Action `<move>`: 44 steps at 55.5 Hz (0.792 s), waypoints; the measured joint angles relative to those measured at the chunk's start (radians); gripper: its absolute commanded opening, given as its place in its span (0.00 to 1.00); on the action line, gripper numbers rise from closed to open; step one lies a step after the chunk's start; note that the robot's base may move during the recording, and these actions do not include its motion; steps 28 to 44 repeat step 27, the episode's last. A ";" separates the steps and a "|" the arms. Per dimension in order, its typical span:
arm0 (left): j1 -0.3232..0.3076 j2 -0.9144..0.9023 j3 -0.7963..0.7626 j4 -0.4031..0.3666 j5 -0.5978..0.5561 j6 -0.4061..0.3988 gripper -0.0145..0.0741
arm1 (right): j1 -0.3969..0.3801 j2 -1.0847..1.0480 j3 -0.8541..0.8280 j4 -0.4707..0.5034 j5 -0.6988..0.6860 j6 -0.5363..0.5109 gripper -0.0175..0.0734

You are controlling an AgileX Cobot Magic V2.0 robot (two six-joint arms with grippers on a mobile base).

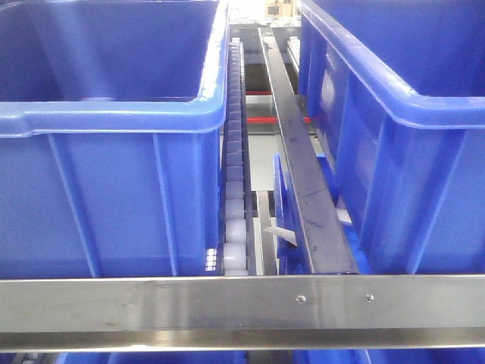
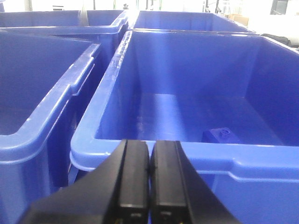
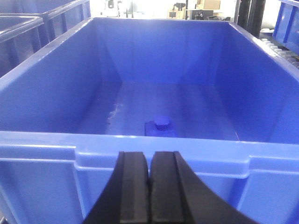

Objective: Pick and sort blue part to right shelf

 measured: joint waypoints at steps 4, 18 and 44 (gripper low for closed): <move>0.000 0.000 0.000 0.000 0.000 0.000 0.30 | 0.000 0.000 0.000 0.000 0.000 0.000 0.25; 0.000 0.000 0.000 0.000 0.000 0.000 0.30 | 0.000 0.000 0.000 0.000 0.000 0.000 0.25; 0.000 0.000 0.000 0.000 0.000 0.000 0.30 | 0.000 0.000 0.000 0.000 0.000 0.000 0.25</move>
